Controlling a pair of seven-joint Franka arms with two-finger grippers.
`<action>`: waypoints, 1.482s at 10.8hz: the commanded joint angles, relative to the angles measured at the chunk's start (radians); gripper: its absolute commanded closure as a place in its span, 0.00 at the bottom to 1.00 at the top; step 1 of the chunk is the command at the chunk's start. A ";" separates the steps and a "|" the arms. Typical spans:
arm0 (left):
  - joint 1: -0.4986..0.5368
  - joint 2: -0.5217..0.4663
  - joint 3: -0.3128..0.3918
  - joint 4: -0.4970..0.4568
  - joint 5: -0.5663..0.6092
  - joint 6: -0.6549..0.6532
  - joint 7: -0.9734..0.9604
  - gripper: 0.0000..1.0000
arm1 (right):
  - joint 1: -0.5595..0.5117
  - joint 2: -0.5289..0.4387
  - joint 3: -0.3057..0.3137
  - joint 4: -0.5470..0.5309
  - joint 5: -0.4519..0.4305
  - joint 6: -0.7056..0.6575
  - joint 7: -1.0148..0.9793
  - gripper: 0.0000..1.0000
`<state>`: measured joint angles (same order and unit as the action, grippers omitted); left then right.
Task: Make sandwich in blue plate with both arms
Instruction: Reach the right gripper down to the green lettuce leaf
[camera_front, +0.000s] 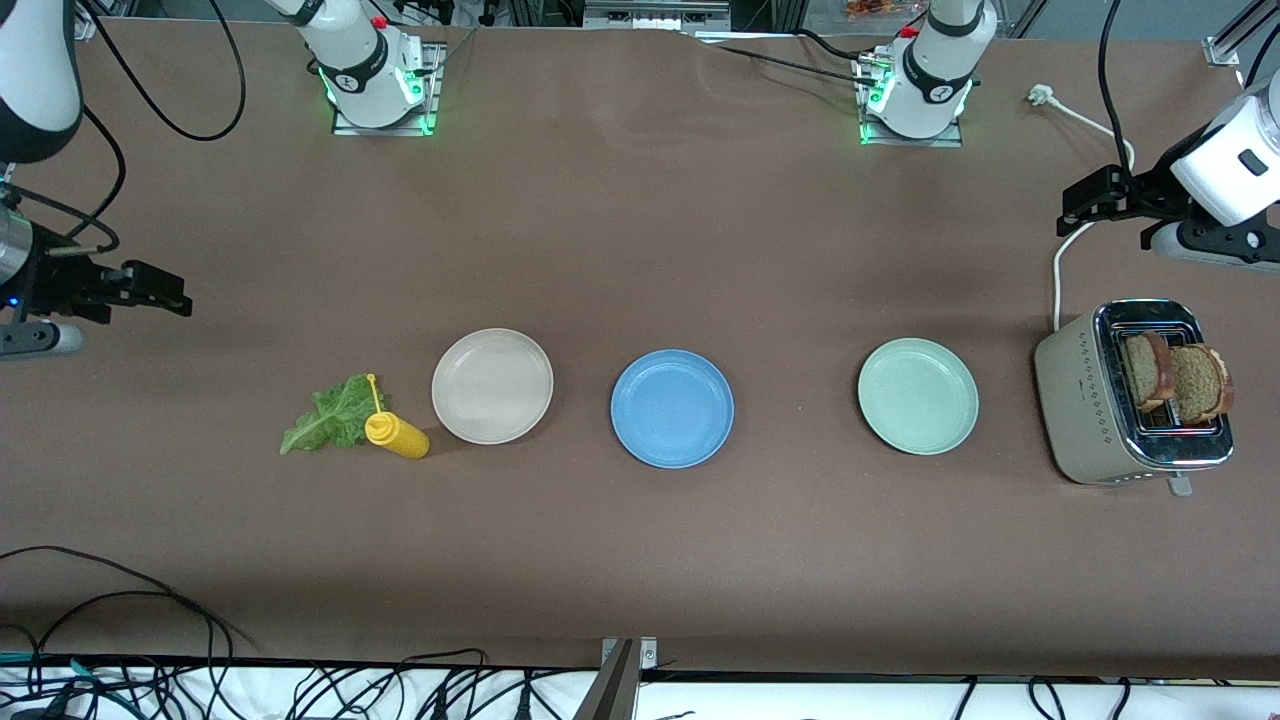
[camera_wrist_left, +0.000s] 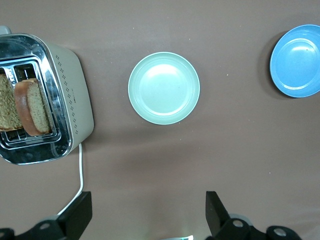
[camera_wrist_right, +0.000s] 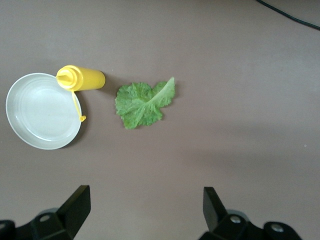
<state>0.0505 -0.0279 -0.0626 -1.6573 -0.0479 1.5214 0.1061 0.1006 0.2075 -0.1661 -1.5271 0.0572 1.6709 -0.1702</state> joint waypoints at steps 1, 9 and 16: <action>0.005 0.008 0.000 0.025 -0.007 -0.021 0.018 0.00 | -0.010 0.017 -0.003 -0.133 0.026 0.203 -0.028 0.00; 0.005 0.008 0.000 0.025 -0.003 -0.021 0.018 0.00 | -0.010 0.199 0.008 -0.252 0.026 0.521 -0.028 0.00; 0.014 0.028 0.003 0.040 0.006 -0.017 0.017 0.00 | -0.018 0.357 0.059 -0.251 0.033 0.690 -0.025 0.00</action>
<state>0.0547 -0.0259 -0.0599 -1.6549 -0.0479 1.5192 0.1061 0.0960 0.5237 -0.1298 -1.7780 0.0710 2.2994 -0.1761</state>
